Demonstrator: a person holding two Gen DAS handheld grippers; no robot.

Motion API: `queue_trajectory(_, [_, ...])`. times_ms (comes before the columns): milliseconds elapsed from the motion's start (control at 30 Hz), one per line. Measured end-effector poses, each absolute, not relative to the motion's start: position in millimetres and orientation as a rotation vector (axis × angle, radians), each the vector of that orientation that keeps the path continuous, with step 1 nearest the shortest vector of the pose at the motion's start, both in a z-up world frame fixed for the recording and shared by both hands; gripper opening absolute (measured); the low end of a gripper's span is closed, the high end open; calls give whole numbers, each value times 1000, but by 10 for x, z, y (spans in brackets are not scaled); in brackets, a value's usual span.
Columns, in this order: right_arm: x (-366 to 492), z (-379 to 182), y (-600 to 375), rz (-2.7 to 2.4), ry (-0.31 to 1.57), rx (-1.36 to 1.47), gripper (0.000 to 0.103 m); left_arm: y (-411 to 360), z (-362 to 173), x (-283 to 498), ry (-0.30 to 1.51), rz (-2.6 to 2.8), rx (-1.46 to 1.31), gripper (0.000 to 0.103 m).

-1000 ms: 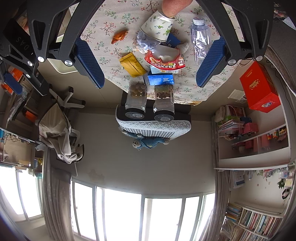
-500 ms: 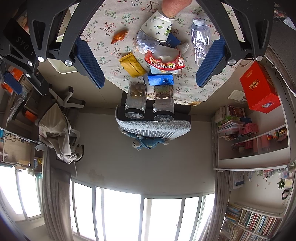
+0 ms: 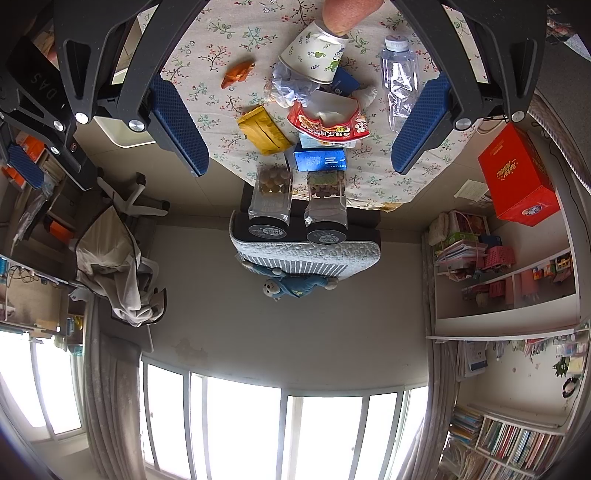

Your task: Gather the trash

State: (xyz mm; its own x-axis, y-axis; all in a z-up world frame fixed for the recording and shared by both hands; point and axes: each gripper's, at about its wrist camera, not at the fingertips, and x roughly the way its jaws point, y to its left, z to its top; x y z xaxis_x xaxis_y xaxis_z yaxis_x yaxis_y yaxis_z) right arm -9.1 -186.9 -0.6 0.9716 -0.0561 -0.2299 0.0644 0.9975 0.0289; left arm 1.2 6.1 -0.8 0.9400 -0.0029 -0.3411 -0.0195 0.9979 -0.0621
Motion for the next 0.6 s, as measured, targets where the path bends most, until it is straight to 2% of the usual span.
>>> queue_trajectory(333, [-38, 30, -1870, -48, 265, 44, 96, 137, -231, 85, 375, 35, -87, 96])
queue_trajectory(600, [376, 0, -1784, 88, 483, 120, 96, 486, -92, 373, 487, 101, -115, 96])
